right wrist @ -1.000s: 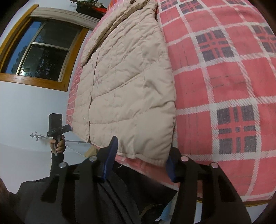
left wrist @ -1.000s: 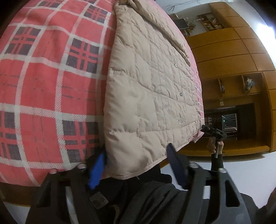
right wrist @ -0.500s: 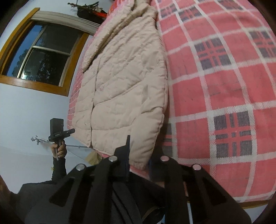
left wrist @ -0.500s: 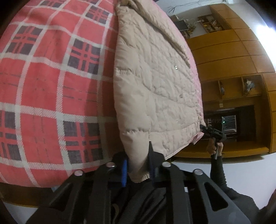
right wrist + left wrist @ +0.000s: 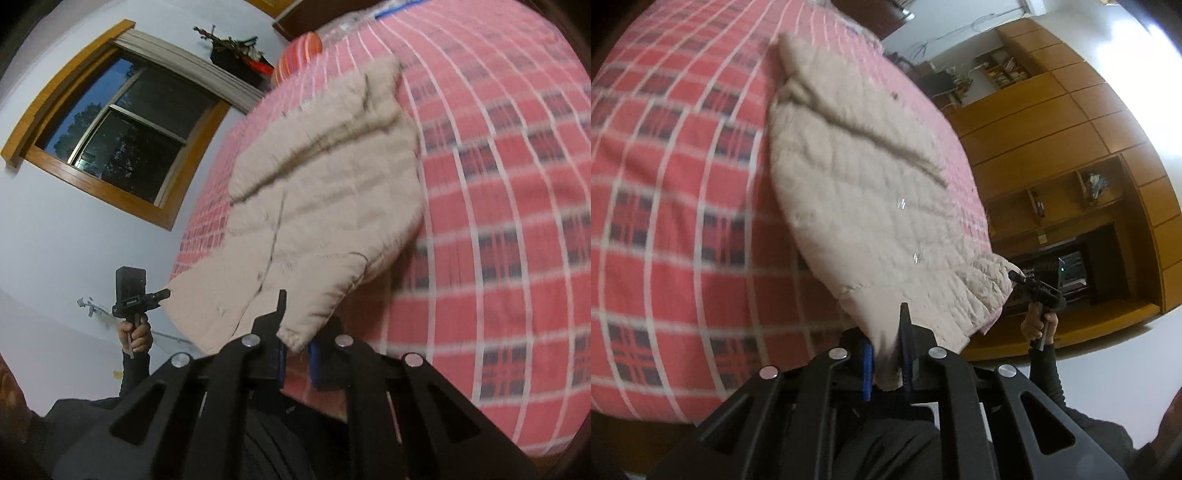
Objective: Fold large clothes
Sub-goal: 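Fold the held jacket edge over with both tools, then open the left tool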
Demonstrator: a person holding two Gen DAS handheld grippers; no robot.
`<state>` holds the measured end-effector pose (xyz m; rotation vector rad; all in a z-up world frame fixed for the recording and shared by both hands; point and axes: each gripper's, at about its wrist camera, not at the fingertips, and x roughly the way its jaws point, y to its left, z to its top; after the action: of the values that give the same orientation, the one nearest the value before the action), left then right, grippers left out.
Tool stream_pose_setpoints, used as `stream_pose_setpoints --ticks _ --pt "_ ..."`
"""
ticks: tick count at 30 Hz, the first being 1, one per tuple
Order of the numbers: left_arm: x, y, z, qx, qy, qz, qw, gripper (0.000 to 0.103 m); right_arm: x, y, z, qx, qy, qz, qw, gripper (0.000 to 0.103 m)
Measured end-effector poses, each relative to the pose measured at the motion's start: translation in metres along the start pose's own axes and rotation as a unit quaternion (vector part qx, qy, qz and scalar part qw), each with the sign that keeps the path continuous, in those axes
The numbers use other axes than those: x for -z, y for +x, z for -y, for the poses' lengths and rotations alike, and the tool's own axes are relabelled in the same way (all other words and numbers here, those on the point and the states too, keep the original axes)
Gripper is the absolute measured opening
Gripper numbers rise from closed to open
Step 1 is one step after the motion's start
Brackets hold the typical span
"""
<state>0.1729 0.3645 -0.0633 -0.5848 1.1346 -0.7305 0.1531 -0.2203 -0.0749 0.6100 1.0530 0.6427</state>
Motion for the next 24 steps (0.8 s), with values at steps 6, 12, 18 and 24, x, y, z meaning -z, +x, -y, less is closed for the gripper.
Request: stream_pose_setpoints --ticks 6,12,18,24 --pt "-0.051 -0.011 0.002 -0.011 0.002 0.025 0.9996 0.011 -0.044 0.000 -0.012 0.012 -0.012 0.030 0.999 0.007" --pt "-0.115 -0.005 0.001 -0.035 -0.001 0.037 0.9987 0.011 -0.094 0.016 -0.009 0.034 -0.001 0.047 0.998 0.007" --pt "-0.175 0.019 -0.018 -0.054 -0.026 0.030 0.9977 0.011 -0.143 0.044 0.008 0.065 0.019 0.054 0.996 0.007" --pt "-0.218 0.049 -0.050 -0.085 -0.057 0.013 0.9947 0.011 -0.185 0.087 0.039 0.098 0.044 0.037 0.994 0.008"
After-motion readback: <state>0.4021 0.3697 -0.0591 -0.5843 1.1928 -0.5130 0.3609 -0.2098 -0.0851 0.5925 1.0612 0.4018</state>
